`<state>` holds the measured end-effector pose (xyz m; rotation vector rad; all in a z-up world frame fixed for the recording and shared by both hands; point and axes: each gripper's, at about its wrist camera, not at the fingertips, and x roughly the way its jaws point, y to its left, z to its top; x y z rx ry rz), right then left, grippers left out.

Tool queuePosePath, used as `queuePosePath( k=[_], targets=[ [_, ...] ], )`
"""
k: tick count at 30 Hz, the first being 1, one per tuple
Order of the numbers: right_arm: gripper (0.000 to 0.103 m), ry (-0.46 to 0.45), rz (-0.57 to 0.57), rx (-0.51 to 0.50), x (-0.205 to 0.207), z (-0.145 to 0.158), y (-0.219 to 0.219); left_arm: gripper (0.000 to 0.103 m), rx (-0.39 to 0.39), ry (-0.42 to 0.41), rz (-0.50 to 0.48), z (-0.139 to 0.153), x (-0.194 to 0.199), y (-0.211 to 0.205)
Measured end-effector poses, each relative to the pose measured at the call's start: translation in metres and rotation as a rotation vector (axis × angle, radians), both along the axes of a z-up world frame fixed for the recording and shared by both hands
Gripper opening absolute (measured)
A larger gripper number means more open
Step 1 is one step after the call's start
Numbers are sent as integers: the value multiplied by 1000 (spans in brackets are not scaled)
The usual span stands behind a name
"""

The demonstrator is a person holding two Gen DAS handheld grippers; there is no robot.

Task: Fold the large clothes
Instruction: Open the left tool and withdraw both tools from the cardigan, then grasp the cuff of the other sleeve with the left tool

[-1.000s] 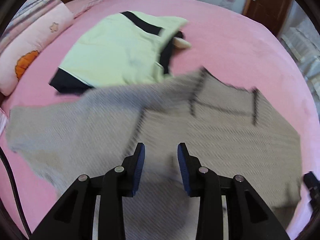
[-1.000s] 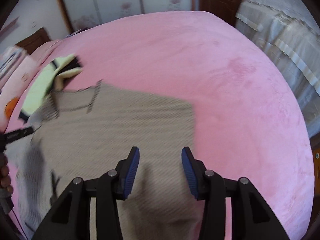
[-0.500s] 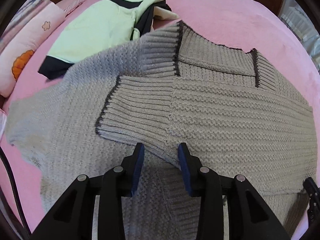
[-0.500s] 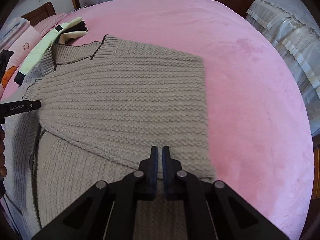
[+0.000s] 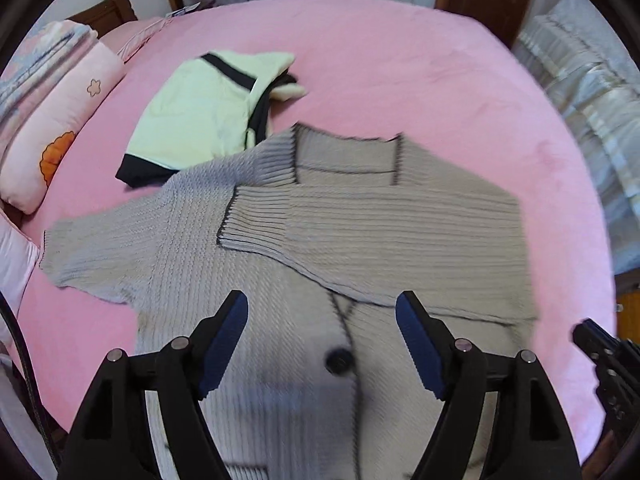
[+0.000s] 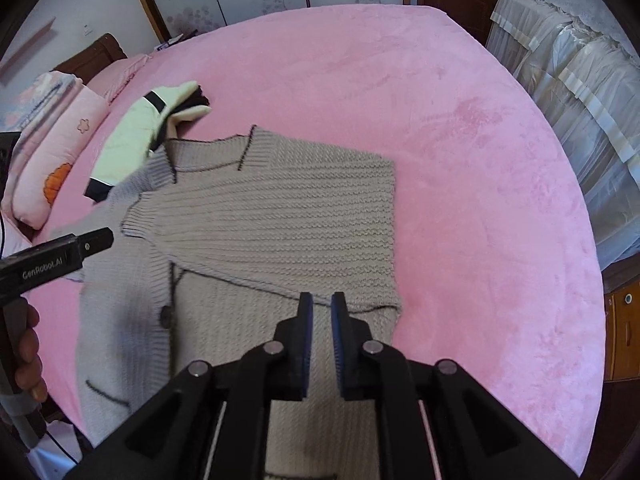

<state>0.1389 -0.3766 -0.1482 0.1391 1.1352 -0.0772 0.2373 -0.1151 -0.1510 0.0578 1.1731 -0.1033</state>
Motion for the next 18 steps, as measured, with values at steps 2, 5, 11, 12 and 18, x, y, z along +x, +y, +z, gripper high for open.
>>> queuePosePath(
  k=[2,5,11,12,18],
  targets=[
    [28,-11,7,7,-7,17,2,77,-15,-2,4,21,-14,-5],
    [31,-25,27,29,-14,38,8,79,-37,3,20,49,-35,-9],
    [31,-23,115,84,-27,63,27,79,-80,8,87,86,-72,-1],
    [31,-23,135,93,-28,66,32,79,-86,10,96,90,-77,2],
    [31,-17,207,116,-30,78,73,79,-110,19,111,104,-96,39]
  ],
)
